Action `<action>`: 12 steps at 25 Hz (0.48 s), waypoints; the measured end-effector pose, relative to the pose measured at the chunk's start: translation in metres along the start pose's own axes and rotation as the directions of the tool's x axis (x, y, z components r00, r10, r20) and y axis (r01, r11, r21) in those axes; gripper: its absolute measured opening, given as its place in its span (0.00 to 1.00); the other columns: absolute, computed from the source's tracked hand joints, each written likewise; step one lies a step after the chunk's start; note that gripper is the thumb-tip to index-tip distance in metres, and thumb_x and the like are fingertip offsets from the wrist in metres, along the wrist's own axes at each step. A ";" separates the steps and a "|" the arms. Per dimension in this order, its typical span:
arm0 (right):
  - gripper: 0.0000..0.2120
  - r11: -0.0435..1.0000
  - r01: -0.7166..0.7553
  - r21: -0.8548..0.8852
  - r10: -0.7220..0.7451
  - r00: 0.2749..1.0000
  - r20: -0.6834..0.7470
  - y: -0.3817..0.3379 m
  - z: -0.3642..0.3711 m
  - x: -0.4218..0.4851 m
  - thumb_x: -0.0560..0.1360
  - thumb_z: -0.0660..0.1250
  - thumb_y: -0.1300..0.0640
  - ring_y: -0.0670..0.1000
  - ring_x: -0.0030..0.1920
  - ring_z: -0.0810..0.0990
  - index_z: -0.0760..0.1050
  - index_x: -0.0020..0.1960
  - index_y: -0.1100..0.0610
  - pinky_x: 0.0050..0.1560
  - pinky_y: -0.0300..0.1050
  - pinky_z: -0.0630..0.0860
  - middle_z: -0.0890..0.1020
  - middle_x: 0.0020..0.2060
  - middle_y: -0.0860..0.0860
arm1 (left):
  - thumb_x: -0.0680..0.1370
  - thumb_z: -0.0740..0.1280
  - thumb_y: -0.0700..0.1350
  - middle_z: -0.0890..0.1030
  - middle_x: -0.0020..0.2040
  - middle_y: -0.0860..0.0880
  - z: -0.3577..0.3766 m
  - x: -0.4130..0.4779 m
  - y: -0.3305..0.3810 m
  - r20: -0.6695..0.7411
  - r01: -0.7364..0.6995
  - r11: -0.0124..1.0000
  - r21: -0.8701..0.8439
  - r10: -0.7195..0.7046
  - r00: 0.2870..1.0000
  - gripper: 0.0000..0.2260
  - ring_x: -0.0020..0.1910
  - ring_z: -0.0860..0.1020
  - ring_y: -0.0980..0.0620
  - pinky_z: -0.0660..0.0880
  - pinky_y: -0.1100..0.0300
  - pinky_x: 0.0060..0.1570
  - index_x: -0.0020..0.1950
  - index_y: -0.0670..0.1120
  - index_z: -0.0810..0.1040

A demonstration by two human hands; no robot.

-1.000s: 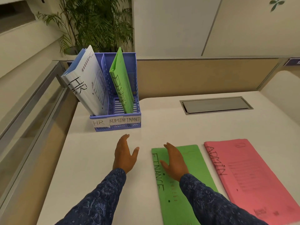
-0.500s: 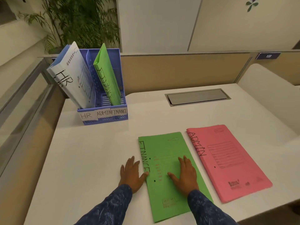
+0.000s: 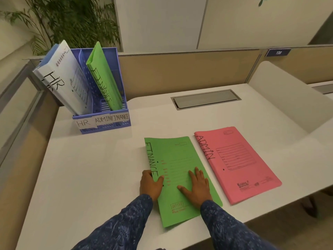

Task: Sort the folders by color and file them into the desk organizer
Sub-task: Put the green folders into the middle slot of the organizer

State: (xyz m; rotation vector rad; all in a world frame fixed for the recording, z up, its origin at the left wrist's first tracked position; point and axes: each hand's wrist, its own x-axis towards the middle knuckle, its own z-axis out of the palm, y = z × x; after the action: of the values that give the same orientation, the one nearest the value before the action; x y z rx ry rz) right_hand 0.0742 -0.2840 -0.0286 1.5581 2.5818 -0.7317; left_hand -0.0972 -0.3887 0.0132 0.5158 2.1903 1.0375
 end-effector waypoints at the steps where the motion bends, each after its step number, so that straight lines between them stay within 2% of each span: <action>1: 0.44 1.000 -0.002 0.024 0.002 1.000 -0.001 0.001 -0.001 0.000 0.72 0.58 0.27 0.53 0.80 0.43 0.51 0.79 0.49 0.77 0.55 0.41 0.45 0.80 0.51 | 0.76 0.71 0.46 0.80 0.58 0.45 0.000 -0.004 0.003 0.021 -0.005 0.994 -0.106 0.007 1.000 0.17 0.45 0.79 0.54 0.76 0.57 0.48 0.59 0.46 0.69; 4: 0.42 0.997 0.004 0.080 -0.002 1.000 -0.025 0.001 -0.002 -0.001 0.73 0.57 0.28 0.53 0.80 0.46 0.53 0.79 0.48 0.78 0.55 0.44 0.48 0.80 0.51 | 0.76 0.70 0.40 0.80 0.55 0.46 -0.001 -0.009 0.011 0.031 -0.035 0.968 -0.249 0.045 0.999 0.20 0.43 0.79 0.58 0.75 0.69 0.37 0.65 0.46 0.67; 5: 0.42 0.995 0.005 0.097 -0.001 0.999 -0.036 0.000 -0.003 -0.002 0.73 0.57 0.28 0.53 0.80 0.47 0.53 0.79 0.48 0.78 0.55 0.44 0.48 0.80 0.51 | 0.76 0.70 0.39 0.80 0.55 0.47 -0.003 -0.008 0.014 0.037 -0.051 0.959 -0.278 0.063 0.997 0.20 0.44 0.79 0.59 0.76 0.69 0.38 0.66 0.47 0.68; 8: 0.41 0.988 0.008 0.155 0.002 0.998 -0.063 -0.003 -0.008 -0.003 0.73 0.56 0.27 0.52 0.79 0.49 0.54 0.79 0.48 0.78 0.55 0.46 0.51 0.80 0.51 | 0.78 0.68 0.38 0.81 0.59 0.45 -0.010 -0.004 0.023 0.080 -0.089 0.944 -0.319 0.120 0.990 0.14 0.54 0.80 0.49 0.80 0.50 0.54 0.63 0.47 0.73; 12: 0.42 0.978 0.044 0.204 -0.027 0.996 -0.085 -0.015 -0.020 0.002 0.73 0.57 0.28 0.52 0.79 0.53 0.55 0.78 0.50 0.78 0.54 0.49 0.54 0.79 0.52 | 0.78 0.67 0.37 0.81 0.58 0.43 -0.034 0.004 0.036 0.087 -0.117 0.931 -0.346 0.156 0.984 0.14 0.53 0.82 0.45 0.81 0.44 0.53 0.63 0.45 0.73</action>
State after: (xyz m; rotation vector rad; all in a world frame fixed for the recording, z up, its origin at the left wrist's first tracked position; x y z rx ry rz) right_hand 0.0644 -0.2795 -0.0057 1.6308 2.6730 -0.9884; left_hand -0.1219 -0.3827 0.0558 0.5573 1.8434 1.3932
